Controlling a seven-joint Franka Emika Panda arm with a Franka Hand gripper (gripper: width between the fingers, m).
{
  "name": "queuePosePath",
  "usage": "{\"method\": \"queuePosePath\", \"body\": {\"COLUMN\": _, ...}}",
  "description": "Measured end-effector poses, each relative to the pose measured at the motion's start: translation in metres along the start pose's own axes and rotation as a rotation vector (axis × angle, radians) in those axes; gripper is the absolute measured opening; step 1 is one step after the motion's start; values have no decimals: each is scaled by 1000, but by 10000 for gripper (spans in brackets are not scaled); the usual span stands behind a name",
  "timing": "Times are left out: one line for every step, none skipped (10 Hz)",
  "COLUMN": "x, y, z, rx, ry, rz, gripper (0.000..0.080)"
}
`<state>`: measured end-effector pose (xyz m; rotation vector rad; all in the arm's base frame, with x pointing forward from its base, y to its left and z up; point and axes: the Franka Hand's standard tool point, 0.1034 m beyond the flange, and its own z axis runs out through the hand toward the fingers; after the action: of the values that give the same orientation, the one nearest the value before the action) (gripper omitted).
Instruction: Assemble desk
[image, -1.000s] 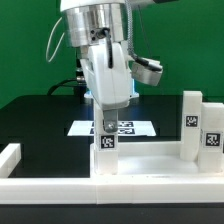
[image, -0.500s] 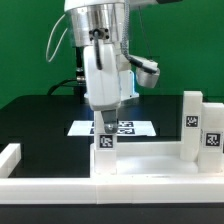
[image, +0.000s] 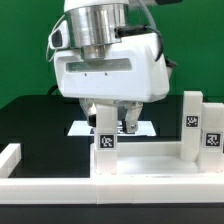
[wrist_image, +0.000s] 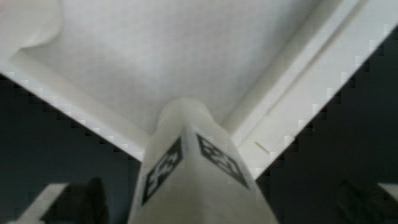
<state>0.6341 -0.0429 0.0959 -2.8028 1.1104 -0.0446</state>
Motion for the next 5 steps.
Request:
{"method": "queuePosePath", "body": {"x": 0, "y": 0, "z": 0, "rx": 0, "ry": 0, "rz": -59, "gripper": 646}}
{"method": "queuePosePath", "body": {"x": 0, "y": 0, "z": 0, "rx": -3, "ry": 3, "rz": -134, "gripper": 648}}
{"method": "queuePosePath", "body": {"x": 5, "y": -3, "z": -2, "rx": -29, "ry": 44, "rz": -398, "gripper": 648}}
{"method": "queuePosePath", "body": {"x": 3, "y": -6, "z": 0, "rx": -53, "ry": 49, "rz": -629, "gripper": 648}}
{"method": "queuePosePath", "body": {"x": 1, "y": -7, "z": -1, "rx": -67, "ry": 33, "rz": -752, "gripper": 648}}
